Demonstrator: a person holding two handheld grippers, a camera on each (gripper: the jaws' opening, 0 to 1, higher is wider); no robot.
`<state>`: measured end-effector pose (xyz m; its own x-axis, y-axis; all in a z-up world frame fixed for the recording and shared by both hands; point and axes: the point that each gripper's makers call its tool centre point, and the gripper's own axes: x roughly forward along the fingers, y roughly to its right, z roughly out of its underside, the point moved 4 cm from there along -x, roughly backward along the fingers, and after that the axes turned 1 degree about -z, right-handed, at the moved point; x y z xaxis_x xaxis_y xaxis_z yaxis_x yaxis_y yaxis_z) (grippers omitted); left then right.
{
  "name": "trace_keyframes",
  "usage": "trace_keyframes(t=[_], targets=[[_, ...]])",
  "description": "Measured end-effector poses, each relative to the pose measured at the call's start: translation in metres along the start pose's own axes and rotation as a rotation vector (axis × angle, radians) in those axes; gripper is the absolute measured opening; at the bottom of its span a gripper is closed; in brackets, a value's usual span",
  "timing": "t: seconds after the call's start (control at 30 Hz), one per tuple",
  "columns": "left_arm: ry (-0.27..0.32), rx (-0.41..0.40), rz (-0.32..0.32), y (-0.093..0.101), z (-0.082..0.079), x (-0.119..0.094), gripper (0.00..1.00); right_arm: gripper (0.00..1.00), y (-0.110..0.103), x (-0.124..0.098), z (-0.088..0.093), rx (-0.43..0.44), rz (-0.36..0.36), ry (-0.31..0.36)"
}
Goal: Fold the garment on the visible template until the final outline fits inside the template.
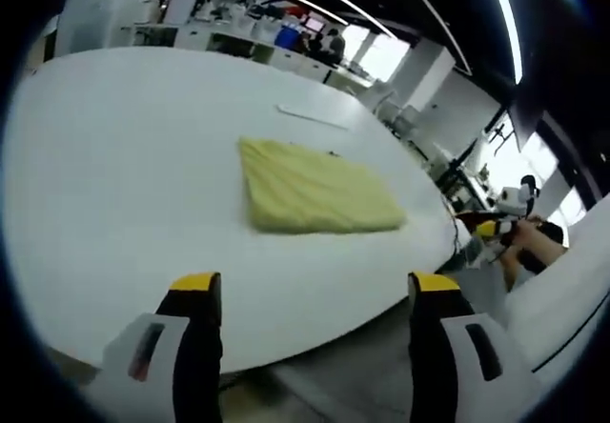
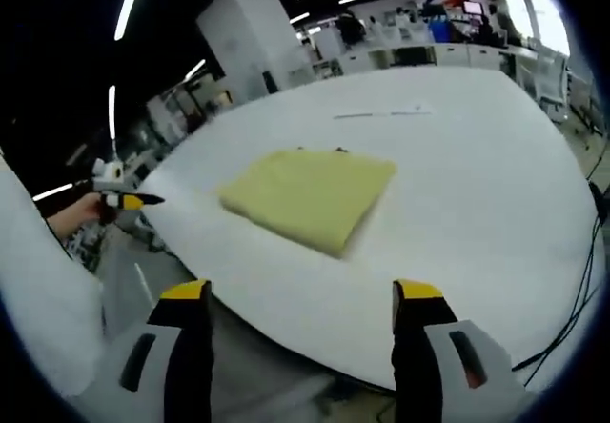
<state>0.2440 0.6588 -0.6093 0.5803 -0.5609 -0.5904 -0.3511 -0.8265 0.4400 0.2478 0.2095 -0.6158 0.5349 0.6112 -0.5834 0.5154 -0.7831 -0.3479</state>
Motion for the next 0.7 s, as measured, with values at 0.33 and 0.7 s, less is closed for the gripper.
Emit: trace_keyframes(t=[0.33, 0.7], targets=[[-0.053, 0.071, -0.014, 0.005, 0.013, -0.021, 0.95, 0.92, -0.012, -0.01, 0.006, -0.015, -0.037, -0.012], [-0.052, 0.154, 0.016, 0.015, 0.014, -0.028, 1.0, 1.0, -0.019, -0.016, 0.002, -0.044, -0.083, -0.003]])
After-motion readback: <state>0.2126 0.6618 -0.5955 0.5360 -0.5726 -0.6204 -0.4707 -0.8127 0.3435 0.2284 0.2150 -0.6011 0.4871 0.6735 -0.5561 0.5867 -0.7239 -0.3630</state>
